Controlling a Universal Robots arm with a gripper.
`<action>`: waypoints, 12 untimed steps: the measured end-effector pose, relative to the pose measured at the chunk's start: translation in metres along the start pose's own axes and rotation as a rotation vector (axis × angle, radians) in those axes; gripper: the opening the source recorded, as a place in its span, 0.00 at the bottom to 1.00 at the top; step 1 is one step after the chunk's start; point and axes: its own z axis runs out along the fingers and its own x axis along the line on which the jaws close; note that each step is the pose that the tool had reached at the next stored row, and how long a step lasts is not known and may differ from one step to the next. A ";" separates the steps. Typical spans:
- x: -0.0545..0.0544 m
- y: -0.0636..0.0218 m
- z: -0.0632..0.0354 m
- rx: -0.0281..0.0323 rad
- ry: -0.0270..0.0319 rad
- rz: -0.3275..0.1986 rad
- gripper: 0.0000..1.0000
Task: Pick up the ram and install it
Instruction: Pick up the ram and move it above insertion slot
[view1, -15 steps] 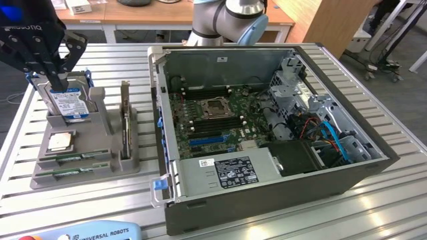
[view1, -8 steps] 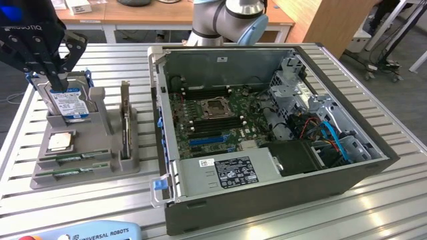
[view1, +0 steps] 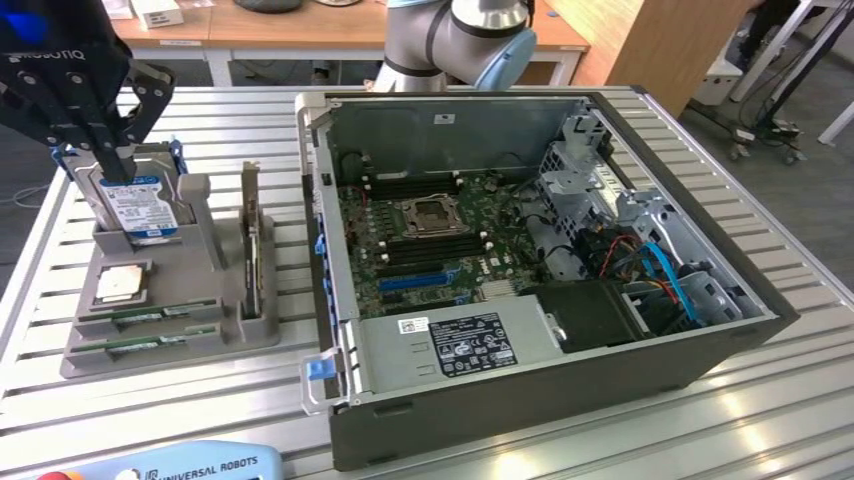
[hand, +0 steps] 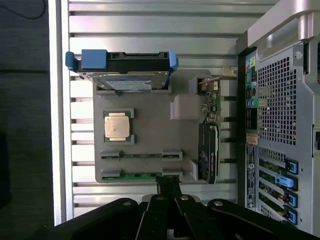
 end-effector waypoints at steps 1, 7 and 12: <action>0.000 0.0000 0.0000 -0.0002 0.0005 -0.011 0.10; 0.000 0.0000 0.0000 -0.0019 0.0039 -0.084 0.10; 0.000 0.0000 0.0002 -0.0037 0.0073 -0.160 0.10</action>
